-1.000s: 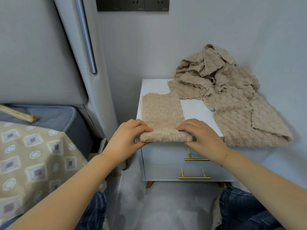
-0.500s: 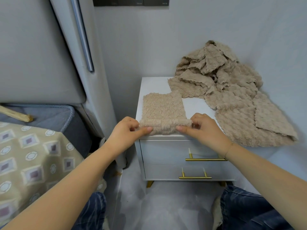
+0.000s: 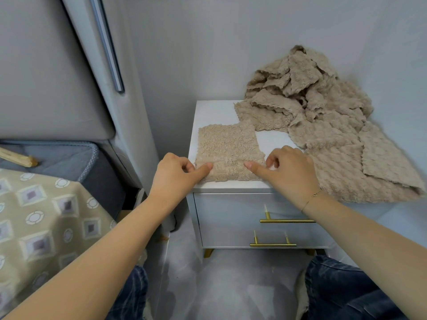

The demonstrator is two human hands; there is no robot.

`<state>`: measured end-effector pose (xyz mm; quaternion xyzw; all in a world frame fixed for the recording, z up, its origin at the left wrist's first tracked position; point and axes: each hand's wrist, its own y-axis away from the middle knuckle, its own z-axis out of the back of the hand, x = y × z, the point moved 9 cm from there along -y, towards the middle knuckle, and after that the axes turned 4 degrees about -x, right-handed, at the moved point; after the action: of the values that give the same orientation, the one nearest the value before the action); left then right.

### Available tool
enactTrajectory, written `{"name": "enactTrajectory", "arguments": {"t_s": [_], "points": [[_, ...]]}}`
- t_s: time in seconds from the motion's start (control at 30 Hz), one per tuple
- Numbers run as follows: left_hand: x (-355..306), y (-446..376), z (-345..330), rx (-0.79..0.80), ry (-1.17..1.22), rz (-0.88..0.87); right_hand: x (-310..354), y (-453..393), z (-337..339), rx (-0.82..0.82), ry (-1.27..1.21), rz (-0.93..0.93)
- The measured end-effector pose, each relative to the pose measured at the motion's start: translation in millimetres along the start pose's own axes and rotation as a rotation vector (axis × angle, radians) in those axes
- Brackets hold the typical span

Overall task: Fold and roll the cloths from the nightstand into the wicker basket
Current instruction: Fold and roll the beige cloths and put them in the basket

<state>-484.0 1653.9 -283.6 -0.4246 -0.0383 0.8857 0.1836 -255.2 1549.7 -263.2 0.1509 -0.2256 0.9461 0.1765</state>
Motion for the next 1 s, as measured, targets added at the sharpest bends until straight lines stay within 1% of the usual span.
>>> {"name": "enactTrajectory", "arguments": {"t_s": [0.07,0.13,0.23,0.33,0.47,0.57,0.63,0.73,0.83,1.0], "points": [[-4.8,-2.0,4.6,-0.058,-0.075,-0.051,9.8,1.1,10.3,-0.129,0.022,0.121],[-19.7,-0.4,10.5,-0.111,-0.113,-0.169,23.7,5.7,18.7,-0.244,0.040,0.276],[-44.0,6.3,11.6,-0.100,-0.145,-0.393,36.9,11.4,17.0,-0.226,-0.013,0.449],[-48.5,10.1,7.1,-0.051,-0.156,-0.505,38.6,13.3,13.3,-0.203,-0.031,0.550],[-45.4,10.9,3.1,0.002,-0.179,-0.566,39.0,13.9,9.6,-0.168,-0.040,0.602],[-38.2,9.9,-0.2,0.081,-0.185,-0.552,33.4,13.5,1.4,-0.031,-0.072,0.560],[-35.1,12.4,-0.3,0.106,-0.174,-0.555,31.2,15.5,-3.8,0.047,-0.008,0.567],[-34.1,18.0,0.4,0.128,-0.198,-0.586,30.5,20.4,-7.7,0.083,0.121,0.610],[-33.4,25.1,-1.2,0.155,-0.252,-0.626,30.2,26.7,-7.0,0.066,0.109,0.621],[-36.4,36.8,-4.3,0.124,-0.316,-0.677,33.5,39.3,3.8,-0.052,0.039,0.656]]}}
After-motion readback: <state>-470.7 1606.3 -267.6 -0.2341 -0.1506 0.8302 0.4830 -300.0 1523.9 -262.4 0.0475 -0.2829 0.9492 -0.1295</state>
